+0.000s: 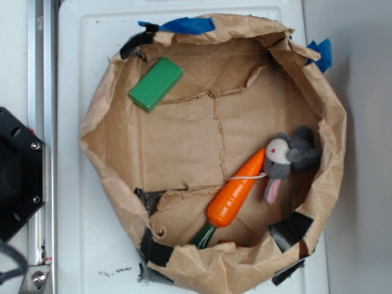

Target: Grab the green block.

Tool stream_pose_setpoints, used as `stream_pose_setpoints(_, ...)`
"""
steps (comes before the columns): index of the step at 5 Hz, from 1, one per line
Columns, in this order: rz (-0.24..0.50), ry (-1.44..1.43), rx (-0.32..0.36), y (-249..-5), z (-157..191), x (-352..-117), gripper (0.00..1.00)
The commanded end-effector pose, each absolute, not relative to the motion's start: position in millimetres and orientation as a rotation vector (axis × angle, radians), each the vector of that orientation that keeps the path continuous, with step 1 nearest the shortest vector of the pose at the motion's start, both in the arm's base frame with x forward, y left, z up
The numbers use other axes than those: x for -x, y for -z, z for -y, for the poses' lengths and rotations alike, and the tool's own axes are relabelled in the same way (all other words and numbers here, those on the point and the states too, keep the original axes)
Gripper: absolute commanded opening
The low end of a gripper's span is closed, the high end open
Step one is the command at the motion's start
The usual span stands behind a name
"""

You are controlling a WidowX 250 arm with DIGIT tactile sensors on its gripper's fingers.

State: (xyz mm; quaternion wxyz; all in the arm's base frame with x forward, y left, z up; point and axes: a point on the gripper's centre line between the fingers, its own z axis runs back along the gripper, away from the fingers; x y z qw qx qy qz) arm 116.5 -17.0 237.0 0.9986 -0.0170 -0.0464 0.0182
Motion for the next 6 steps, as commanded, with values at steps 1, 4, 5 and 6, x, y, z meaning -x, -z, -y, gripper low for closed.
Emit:
stream_pose_setpoints(1, 0.093, -0.036, 0.034, -237.0, 17.0, -116.5, 1.0)
stream_pose_setpoints(4, 0.119, -0.355, 0.002, -209.4, -57.6, -258.4, 1.0)
stream_pose_setpoints(5, 0.112, -0.53, -0.013, -195.6, -50.3, -271.8, 1.0)
stream_pose_setpoints(6, 0.112, -0.53, -0.013, -195.6, -50.3, -271.8, 1.0)
